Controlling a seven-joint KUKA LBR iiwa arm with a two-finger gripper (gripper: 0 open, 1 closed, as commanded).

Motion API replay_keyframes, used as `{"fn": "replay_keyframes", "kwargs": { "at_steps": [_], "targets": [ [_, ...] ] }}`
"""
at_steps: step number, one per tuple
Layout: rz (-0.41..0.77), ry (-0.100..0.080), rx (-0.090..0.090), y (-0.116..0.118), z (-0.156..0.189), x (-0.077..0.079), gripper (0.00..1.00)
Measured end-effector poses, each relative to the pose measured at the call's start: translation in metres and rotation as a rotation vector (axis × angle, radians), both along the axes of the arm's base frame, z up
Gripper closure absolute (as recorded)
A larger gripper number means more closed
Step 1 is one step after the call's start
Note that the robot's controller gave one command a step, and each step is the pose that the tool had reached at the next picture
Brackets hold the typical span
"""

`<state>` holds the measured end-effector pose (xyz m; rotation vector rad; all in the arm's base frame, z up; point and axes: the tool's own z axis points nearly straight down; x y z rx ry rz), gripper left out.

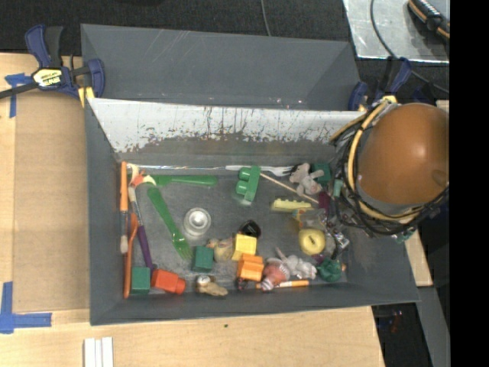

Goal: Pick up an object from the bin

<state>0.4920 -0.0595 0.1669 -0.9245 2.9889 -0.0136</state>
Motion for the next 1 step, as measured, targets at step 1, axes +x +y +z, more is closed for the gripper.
{"fn": "replay_keyframes", "kwargs": {
  "at_steps": [1],
  "targets": [
    [0.021, -0.001, 0.0, 0.0228, 0.0391, 0.0085, 1.0]
  ]
}}
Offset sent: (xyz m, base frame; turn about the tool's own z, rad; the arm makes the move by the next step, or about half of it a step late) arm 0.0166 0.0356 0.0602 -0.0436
